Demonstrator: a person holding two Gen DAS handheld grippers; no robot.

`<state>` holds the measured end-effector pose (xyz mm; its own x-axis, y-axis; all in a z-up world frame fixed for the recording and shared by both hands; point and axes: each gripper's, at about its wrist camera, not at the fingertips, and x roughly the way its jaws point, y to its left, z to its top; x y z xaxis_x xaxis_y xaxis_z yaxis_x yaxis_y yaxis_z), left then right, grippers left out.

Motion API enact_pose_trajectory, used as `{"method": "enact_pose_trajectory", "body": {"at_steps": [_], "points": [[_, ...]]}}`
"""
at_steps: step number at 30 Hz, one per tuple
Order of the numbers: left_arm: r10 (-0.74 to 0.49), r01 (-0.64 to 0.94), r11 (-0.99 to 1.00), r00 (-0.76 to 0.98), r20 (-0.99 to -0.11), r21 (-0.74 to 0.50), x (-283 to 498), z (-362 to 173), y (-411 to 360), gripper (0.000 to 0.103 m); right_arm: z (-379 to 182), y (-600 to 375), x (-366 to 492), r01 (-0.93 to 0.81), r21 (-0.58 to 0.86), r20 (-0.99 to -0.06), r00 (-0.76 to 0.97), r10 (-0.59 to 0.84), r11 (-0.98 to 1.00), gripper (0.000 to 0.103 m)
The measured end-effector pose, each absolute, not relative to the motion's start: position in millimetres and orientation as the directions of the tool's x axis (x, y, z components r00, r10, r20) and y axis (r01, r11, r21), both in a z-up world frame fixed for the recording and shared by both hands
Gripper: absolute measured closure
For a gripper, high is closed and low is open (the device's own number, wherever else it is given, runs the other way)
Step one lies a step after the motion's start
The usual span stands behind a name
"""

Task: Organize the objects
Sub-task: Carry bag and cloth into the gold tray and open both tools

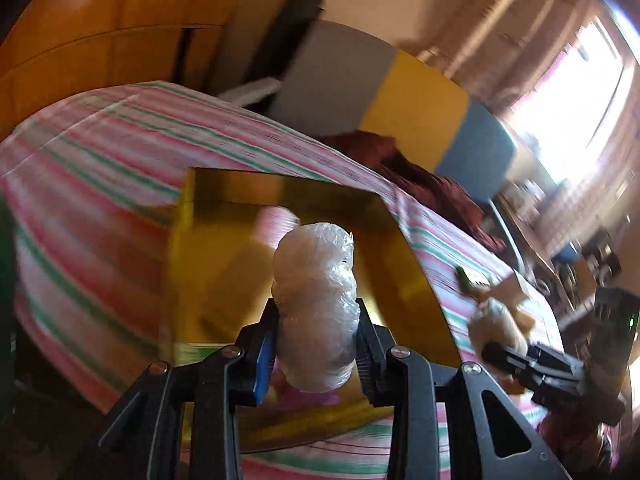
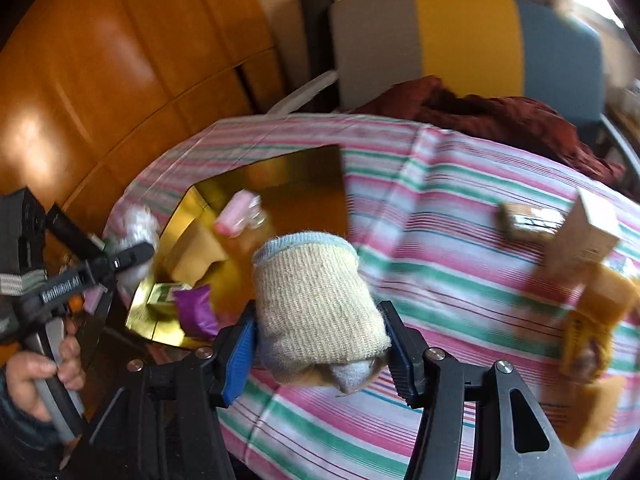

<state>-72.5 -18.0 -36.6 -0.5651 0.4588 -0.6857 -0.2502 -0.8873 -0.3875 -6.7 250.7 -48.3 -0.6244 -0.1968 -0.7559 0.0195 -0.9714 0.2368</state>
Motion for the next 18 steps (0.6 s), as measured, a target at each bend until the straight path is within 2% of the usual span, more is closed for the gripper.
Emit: {"method": "enact_pose_trajectory", "body": {"at_steps": [6,14,18], "points": [[0.425,-0.196,-0.9,-0.596,-0.681,-0.39,-79.1,-36.1,-43.8,0.069,-66.2,223.1,-21.8,0.071,0.236,-0.78,-0.581,-0.232,-0.969,0.045],[0.455,-0.245,-0.89,-0.556,-0.696,-0.385,-77.8,-41.7,-35.9,0.069,-80.5,216.4,-27.6,0.066,0.231,-0.802,-0.553,-0.228,-0.971,0.043],[0.47,-0.284,-0.883,-0.514,-0.718,-0.374,-81.2,-48.6,-18.9,0.061,-84.2,218.3,-29.9,0.057,0.249,-0.799,-0.552,-0.239,-0.967,0.041]]}}
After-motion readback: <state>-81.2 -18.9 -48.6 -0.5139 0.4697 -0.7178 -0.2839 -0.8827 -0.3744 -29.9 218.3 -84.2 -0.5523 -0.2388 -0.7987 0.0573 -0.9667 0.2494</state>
